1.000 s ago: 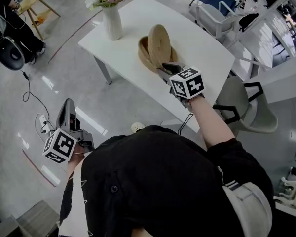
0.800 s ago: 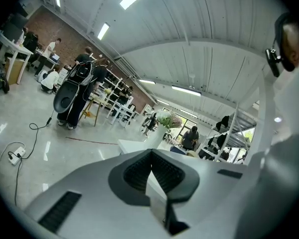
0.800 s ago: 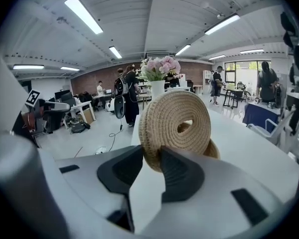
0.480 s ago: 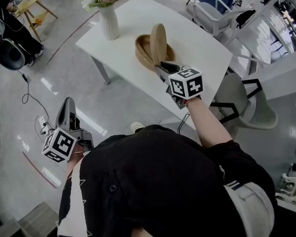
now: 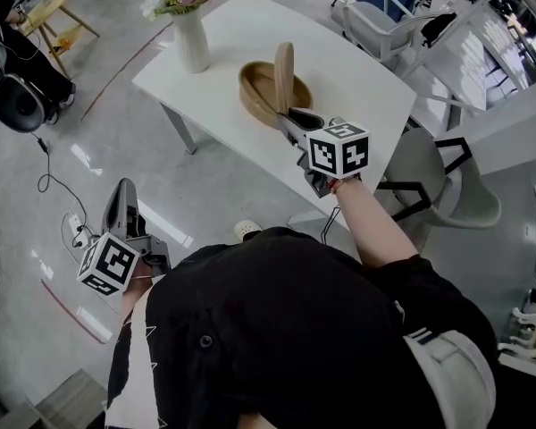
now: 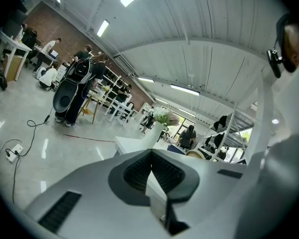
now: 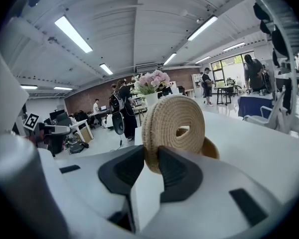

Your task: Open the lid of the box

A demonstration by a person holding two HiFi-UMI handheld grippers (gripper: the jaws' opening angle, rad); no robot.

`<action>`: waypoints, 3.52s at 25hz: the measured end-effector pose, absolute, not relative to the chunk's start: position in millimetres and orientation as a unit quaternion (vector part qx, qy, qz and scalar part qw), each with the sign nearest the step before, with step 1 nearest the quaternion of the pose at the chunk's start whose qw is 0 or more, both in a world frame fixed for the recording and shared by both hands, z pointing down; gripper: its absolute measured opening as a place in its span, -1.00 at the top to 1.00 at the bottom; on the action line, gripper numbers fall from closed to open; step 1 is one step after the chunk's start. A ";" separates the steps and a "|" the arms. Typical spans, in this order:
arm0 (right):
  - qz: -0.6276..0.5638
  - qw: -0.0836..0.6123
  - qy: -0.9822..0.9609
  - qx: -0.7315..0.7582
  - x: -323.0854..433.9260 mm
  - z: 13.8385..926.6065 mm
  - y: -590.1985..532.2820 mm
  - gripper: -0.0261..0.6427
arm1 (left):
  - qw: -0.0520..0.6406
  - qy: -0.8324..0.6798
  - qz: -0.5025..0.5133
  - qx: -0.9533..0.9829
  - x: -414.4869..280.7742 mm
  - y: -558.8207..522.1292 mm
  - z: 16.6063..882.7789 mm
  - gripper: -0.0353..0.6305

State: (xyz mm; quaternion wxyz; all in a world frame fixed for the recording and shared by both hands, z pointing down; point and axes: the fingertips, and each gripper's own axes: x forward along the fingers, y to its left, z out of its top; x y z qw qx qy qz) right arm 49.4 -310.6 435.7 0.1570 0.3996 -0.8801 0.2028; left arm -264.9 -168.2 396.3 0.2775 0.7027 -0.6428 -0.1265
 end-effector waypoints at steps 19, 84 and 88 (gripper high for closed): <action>0.216 0.106 -0.876 0.418 55.7 416.5 -300.8 0.66 | 0.280 -0.638 -0.131 0.706 -264.5 -153.6 398.8 0.87; 0.351 0.024 -0.900 0.257 -86.9 400.2 -134.9 0.67 | 0.274 -0.650 -0.143 0.695 -264.2 -35.4 409.5 0.87; 0.354 0.017 -0.903 0.242 -87.5 383.6 -125.9 0.67 | 0.265 -0.649 -0.140 0.700 -246.3 -34.5 401.7 0.87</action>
